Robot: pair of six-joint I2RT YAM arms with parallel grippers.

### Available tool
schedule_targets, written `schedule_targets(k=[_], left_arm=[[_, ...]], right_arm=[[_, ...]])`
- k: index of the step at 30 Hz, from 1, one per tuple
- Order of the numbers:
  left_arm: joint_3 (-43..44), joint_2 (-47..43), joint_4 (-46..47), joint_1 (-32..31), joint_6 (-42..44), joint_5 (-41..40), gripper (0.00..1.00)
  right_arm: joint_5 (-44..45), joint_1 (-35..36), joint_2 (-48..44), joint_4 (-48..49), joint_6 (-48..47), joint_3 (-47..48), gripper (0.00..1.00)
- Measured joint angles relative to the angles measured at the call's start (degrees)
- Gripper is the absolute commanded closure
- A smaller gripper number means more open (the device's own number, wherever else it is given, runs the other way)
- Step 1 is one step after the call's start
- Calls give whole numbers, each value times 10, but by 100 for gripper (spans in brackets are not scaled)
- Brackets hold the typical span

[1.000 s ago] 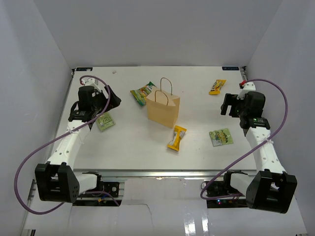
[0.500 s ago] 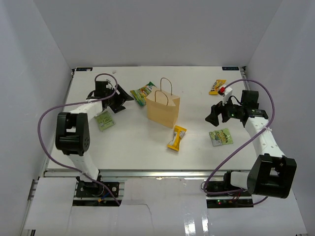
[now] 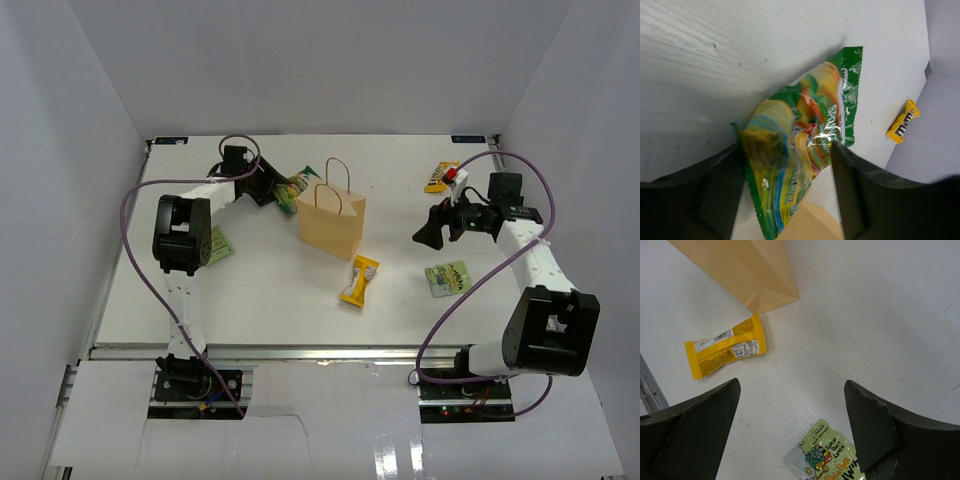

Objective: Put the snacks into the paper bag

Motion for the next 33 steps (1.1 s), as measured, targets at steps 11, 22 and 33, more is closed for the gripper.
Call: schedule_targets(k=[11, 22, 33], left_arm=[[-2, 18, 13, -6, -19, 6, 80], [-89, -133, 27, -1, 160, -46, 100], [-136, -359, 146, 2, 386, -31, 100]], right_arm=[[-4, -6, 11, 0, 0, 12, 10], [-19, -6, 11, 0, 0, 12, 10], [-30, -6, 11, 0, 0, 13, 10]])
